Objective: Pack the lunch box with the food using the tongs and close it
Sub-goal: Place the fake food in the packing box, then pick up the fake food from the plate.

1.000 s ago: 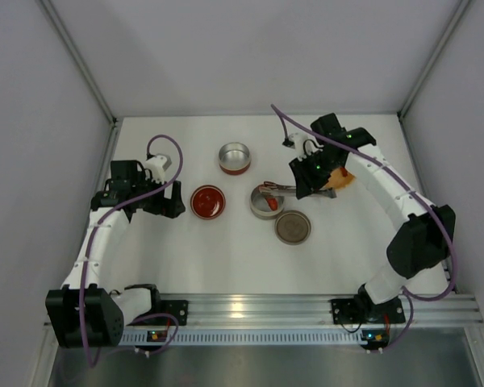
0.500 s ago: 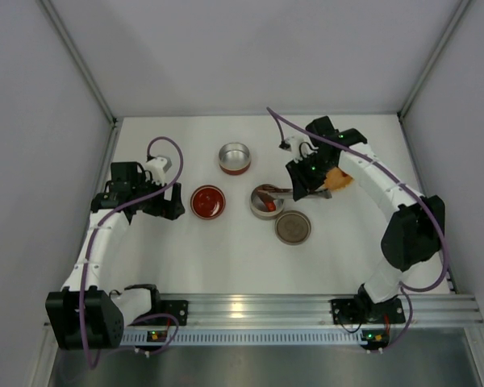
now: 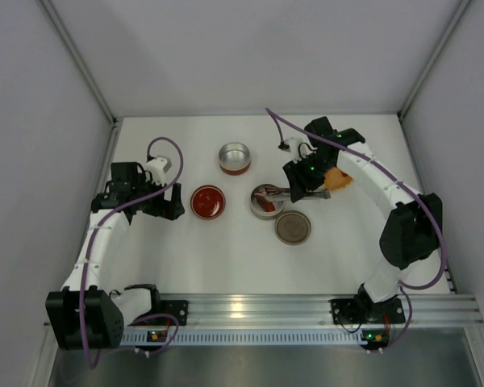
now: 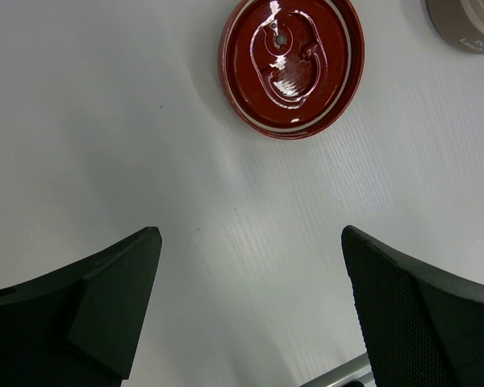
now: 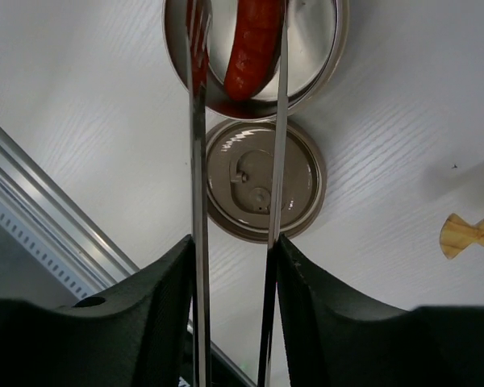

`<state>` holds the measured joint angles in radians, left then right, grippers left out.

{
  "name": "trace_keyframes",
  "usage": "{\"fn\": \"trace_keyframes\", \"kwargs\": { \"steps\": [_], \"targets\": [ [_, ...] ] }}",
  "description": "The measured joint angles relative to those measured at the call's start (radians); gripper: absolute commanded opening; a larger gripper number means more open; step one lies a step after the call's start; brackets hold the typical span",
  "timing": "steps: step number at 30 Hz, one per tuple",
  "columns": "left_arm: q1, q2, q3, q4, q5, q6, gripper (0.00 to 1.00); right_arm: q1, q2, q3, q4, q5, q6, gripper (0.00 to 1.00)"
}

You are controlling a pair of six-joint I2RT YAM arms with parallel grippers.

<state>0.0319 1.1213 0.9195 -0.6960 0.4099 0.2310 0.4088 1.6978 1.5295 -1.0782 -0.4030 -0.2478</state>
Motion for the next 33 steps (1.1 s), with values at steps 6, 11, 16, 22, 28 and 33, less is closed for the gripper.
{"fn": "trace_keyframes", "kwargs": {
  "steps": [6,11,16,22,28,33],
  "targets": [
    [0.0,0.0,0.0,0.0,0.0,0.0,0.98,0.001,0.0,0.009,-0.003,-0.005,0.005,0.45],
    [0.0,0.0,0.0,0.0,0.0,0.001,0.98,0.0,-0.015,0.023,-0.008,0.003,0.009,0.38],
    [0.0,-0.002,0.0,-0.001,0.0,0.005,0.98,-0.031,-0.084,0.069,-0.014,0.016,0.015,0.38],
    [0.0,-0.01,0.0,-0.001,0.001,0.006,0.98,-0.225,-0.2,0.077,-0.013,0.053,0.015,0.38],
    [0.0,-0.012,-0.013,0.0,0.004,0.006,0.98,-0.437,-0.229,0.014,0.002,0.185,0.004,0.39],
    [0.0,-0.012,-0.02,0.003,0.005,0.006,0.98,-0.452,-0.229,-0.044,0.01,0.287,-0.006,0.39]
  ]
}}
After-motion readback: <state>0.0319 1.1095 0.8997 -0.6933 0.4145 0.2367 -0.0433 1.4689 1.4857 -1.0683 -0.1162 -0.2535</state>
